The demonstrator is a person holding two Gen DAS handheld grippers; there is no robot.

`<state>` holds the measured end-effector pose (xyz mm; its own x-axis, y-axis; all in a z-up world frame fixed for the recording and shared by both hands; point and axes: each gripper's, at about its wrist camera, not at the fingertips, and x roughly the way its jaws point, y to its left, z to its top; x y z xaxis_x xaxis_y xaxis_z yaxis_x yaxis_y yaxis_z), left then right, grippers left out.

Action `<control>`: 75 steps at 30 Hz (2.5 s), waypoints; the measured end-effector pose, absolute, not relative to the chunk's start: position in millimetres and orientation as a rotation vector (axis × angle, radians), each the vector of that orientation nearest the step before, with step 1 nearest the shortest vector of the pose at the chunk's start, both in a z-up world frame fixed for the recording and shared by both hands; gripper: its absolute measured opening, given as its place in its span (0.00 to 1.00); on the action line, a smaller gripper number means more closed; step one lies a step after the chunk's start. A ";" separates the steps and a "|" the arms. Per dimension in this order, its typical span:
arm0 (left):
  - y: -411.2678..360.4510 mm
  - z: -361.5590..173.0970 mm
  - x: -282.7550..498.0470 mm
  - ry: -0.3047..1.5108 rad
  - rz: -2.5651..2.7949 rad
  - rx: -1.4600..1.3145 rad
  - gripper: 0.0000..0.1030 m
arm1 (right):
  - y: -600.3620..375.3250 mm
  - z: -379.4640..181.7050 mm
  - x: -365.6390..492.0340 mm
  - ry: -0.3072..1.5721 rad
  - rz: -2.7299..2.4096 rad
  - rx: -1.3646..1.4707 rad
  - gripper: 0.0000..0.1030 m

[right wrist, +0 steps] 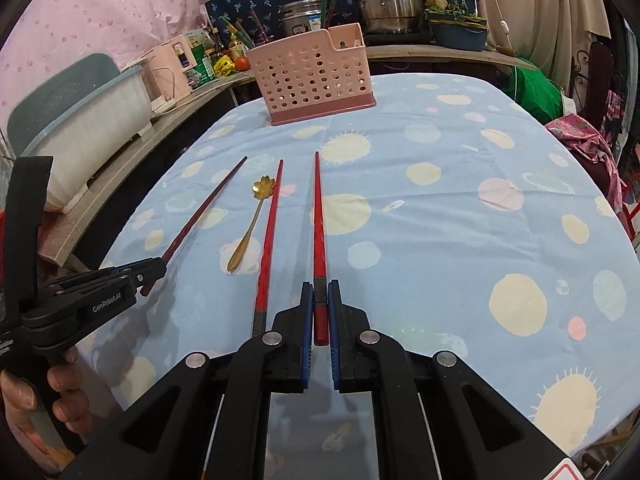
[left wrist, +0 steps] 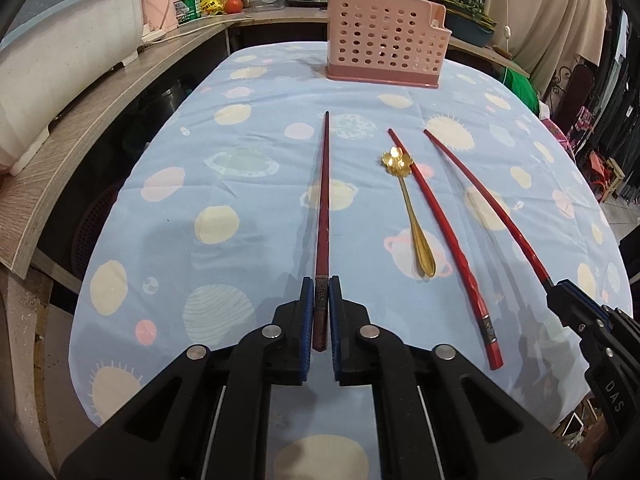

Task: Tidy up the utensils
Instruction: 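Lift both chopsticks and carry them over the pink basket with both grippers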

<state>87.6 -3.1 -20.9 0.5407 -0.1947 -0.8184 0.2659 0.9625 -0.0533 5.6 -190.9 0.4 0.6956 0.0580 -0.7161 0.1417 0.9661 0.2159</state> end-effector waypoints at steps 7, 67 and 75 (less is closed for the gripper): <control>5.1 6.5 94.8 0.926 -0.270 0.045 0.07 | -205.3 30.6 9.1 0.735 -0.048 0.302 0.07; 27.3 68.7 127.7 0.834 -0.301 -0.029 0.07 | -227.4 103.2 40.1 0.561 -0.059 0.316 0.07; 13.9 108.6 156.0 0.766 -0.315 -0.018 0.07 | -232.0 123.4 66.0 0.536 -0.038 0.298 0.07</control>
<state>156.0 13.9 108.6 0.6761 -0.2867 -0.6787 0.2738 0.9530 -0.1298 66.0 -232.0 123.4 0.8604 0.0420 -0.5079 0.1125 0.9563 0.2697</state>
